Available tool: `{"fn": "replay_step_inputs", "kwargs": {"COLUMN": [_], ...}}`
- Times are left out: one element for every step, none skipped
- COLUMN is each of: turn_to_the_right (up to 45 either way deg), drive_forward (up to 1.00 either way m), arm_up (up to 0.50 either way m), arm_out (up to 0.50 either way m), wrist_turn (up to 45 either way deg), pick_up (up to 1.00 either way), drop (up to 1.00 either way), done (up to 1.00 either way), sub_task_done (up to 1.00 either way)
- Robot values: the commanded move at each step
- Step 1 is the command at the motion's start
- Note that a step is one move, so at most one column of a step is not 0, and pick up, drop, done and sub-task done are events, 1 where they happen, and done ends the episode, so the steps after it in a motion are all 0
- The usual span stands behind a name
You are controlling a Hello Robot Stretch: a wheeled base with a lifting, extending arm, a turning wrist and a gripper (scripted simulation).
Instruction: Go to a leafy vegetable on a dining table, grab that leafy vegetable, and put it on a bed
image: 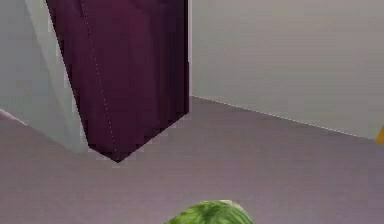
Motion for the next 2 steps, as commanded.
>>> {"fn": "replay_step_inputs", "kwargs": {"turn_to_the_right": [-45.0, -12.0], "drive_forward": [0.00, 0.00], "arm_up": [0.00, 0.00], "arm_out": [0.00, 0.00], "wrist_turn": [0.0, 0.0], "pick_up": [0.00, 0.00], "drop": [0.00, 0.00], "done": [0.00, 0.00], "sub_task_done": [0.00, 0.00]}}
